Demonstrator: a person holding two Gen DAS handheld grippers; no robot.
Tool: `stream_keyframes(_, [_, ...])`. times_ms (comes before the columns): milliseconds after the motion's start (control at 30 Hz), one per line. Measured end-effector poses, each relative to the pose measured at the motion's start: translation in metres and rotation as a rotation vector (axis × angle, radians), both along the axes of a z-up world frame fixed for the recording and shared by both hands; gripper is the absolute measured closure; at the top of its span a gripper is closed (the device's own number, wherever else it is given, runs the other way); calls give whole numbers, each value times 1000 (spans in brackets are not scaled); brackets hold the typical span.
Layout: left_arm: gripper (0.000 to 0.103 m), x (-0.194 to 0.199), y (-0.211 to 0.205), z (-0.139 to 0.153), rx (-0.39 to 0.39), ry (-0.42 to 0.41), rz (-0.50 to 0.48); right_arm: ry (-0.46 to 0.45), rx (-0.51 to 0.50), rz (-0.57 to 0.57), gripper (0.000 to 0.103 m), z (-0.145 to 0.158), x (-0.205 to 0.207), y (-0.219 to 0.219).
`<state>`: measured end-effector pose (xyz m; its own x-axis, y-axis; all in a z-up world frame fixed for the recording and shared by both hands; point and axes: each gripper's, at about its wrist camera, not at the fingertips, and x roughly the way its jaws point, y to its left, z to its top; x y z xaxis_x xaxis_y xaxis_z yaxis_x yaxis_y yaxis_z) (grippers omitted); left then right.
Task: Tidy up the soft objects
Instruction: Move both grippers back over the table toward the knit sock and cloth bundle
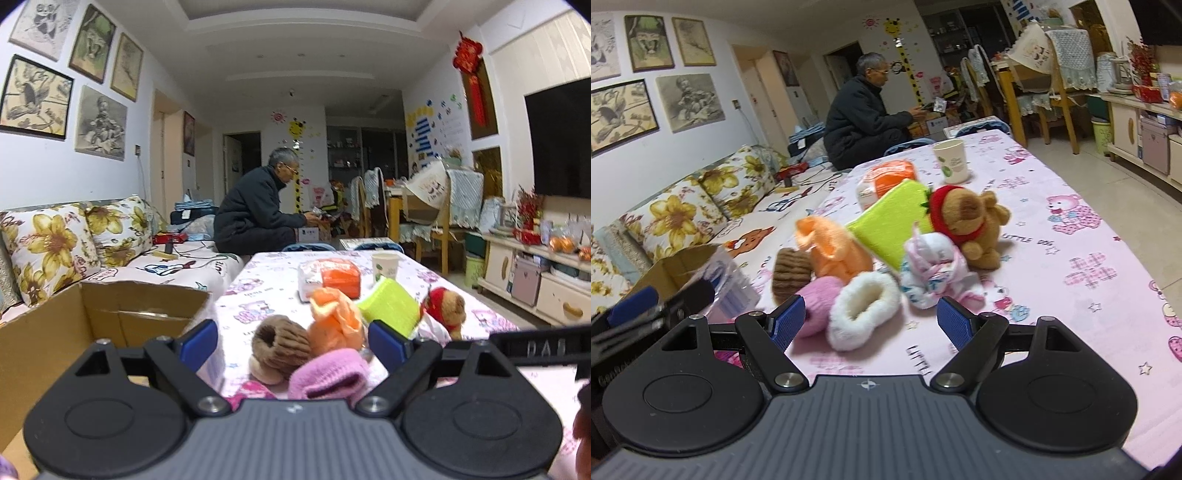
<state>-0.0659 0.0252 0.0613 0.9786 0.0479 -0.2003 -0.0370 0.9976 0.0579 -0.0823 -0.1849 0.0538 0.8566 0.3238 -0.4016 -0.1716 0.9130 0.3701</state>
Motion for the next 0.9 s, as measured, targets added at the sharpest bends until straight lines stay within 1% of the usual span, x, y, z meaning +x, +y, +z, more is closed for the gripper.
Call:
stream_keyframes(167, [14,10,-11,-9,20,44,-35,5,0,-47,4,-3,7,-2])
stream_keyframes(267, [14,13,-20,-15,56,69,-58,13,-2,-76,4,-6,14,-5])
stream_keyframes(333, [14,14,-24,-19,79,87,-53,19,-1,-91,4,-8,17,-4])
stream_keyframes(400, [14,13,-25,-23,100,104,-22,24,-3,-98,4,-10,18,-2])
stream_keyframes(467, [14,15,-24,-27,115,137,48,31,0,-93,4,-12,20,2])
stream_keyframes(567, [14,14,-21,-32,53,177,76,39,-5,-67,4,-14,23,10])
stream_keyframes(600, [14,13,-22,-32,44,178,87,38,-11,-57,4,-14,24,14])
stream_keyframes(667, [14,10,-27,-33,65,173,108,33,-24,-38,4,-14,28,18])
stream_keyframes(733, [14,11,-31,-36,93,177,155,29,-35,-26,4,-14,30,23])
stream_keyframes(900, [14,21,-24,-43,48,250,221,39,-37,-13,4,-17,36,14])
